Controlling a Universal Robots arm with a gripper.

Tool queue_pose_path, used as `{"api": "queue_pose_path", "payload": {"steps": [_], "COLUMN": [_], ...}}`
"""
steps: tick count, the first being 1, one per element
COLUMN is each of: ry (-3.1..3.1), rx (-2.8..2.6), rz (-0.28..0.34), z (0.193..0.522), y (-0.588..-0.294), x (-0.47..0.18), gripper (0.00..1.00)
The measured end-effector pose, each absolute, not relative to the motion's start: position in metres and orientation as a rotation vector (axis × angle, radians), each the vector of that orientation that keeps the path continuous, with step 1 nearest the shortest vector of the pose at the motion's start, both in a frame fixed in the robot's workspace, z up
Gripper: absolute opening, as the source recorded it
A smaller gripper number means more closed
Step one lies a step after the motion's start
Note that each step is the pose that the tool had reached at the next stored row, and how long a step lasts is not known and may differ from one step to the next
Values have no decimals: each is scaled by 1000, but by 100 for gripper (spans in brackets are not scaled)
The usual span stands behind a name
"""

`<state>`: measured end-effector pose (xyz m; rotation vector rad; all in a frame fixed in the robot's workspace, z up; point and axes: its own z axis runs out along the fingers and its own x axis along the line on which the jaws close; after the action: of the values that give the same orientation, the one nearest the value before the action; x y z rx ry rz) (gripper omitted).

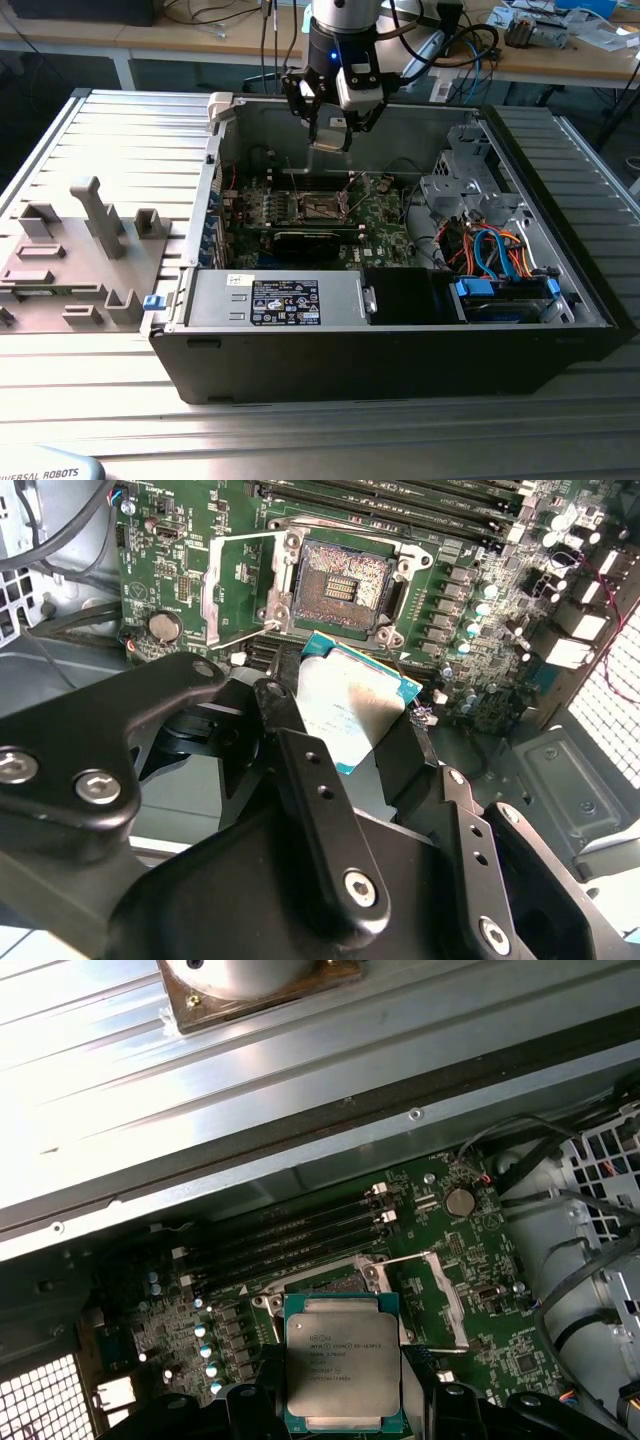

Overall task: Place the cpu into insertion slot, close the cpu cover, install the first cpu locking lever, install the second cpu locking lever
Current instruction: 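Place the cpu into insertion slot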

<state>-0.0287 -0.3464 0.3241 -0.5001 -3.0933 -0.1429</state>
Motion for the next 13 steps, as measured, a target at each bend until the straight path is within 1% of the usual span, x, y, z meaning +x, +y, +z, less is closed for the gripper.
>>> {"api": "queue_pose_path", "payload": {"steps": [13], "ry": [-3091], "rx": [-518], "rz": [-143], "z": [324], "y": [-346], "x": [-29], "gripper": [54]}}
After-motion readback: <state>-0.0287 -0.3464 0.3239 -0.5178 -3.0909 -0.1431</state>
